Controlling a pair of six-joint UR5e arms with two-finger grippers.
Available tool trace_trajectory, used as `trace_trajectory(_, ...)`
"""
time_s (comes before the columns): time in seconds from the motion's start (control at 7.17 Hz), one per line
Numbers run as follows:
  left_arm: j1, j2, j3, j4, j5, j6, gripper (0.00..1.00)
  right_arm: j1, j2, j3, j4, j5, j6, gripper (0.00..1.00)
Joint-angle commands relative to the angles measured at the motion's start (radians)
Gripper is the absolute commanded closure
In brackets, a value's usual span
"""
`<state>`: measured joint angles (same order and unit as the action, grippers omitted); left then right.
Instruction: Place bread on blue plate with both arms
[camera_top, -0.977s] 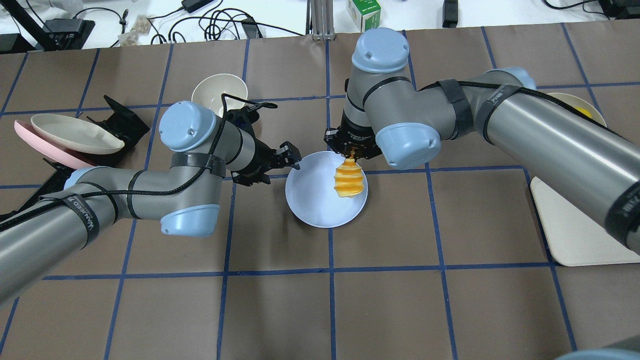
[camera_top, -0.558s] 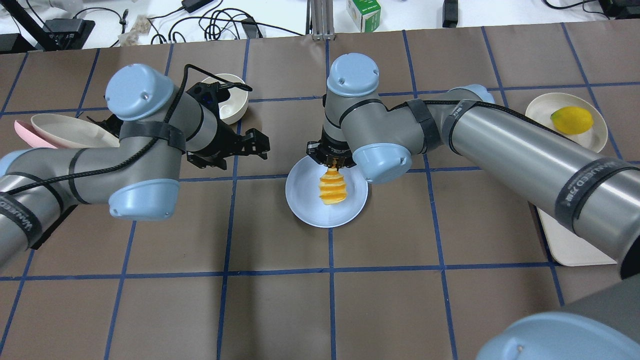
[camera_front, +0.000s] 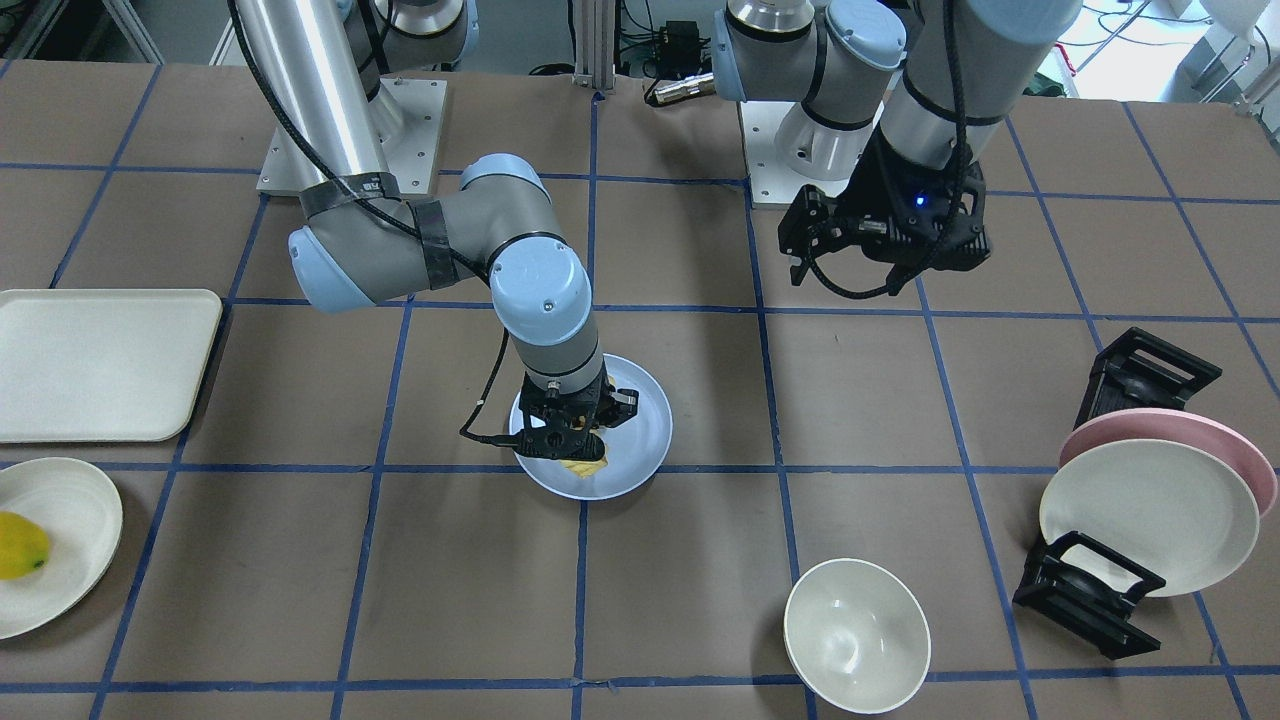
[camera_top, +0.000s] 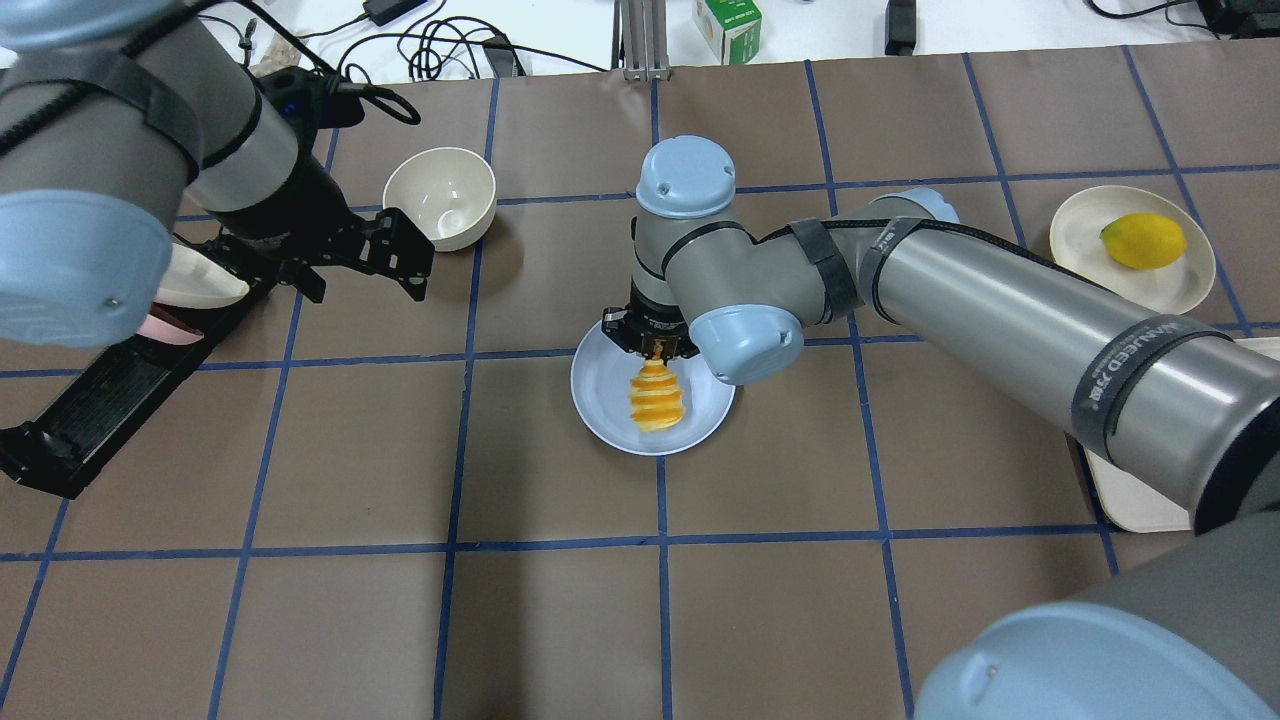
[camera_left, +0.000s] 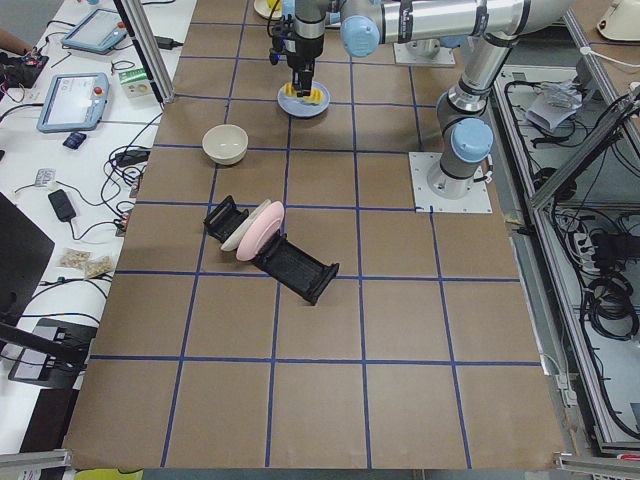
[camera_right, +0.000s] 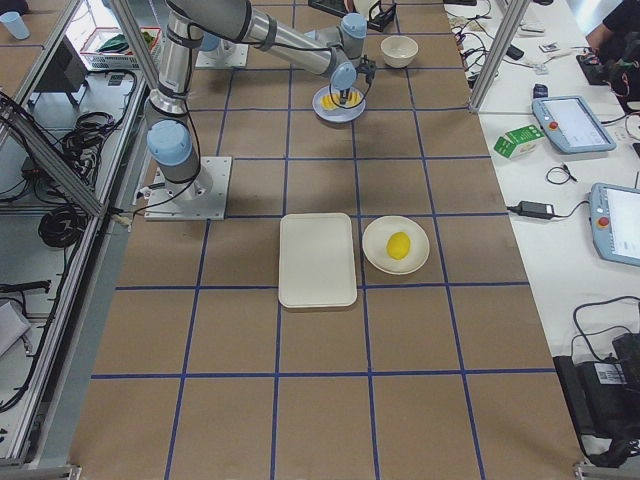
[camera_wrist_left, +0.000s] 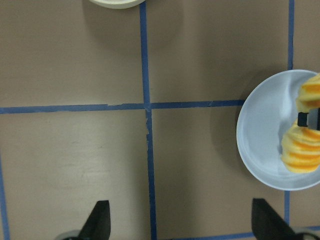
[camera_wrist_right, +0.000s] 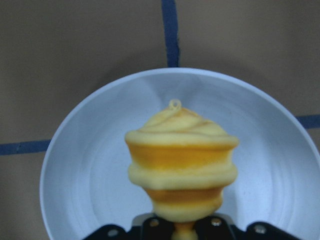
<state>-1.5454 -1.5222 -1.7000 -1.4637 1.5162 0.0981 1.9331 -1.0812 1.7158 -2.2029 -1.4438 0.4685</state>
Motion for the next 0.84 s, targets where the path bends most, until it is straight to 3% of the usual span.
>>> trace_trajectory(0.0, -0.002, 0.003, 0.142, -0.192, 0.010, 0.009, 0.00, 0.010, 0.001, -0.001, -0.009, 0.000, 0.007, 0.23)
trace_trajectory(0.14, -0.004, 0.017, 0.189, -0.266, 0.019, 0.008, 0.00, 0.010, 0.001, -0.002, -0.009, 0.000, 0.007, 0.08)
trace_trajectory(0.28, -0.004, -0.002, 0.189, -0.257, 0.022, 0.015, 0.00, 0.010, -0.005, -0.004, -0.008, 0.000, 0.007, 0.00)
trace_trajectory(0.56, -0.001, 0.026, 0.181, -0.256, 0.025, 0.022, 0.00, 0.007, -0.026, -0.011, 0.003, -0.003, 0.007, 0.00)
trace_trajectory(0.7, -0.002, 0.023, 0.180, -0.242, 0.027, 0.023, 0.00, -0.021, -0.082, -0.013, 0.064, -0.006, 0.006, 0.00)
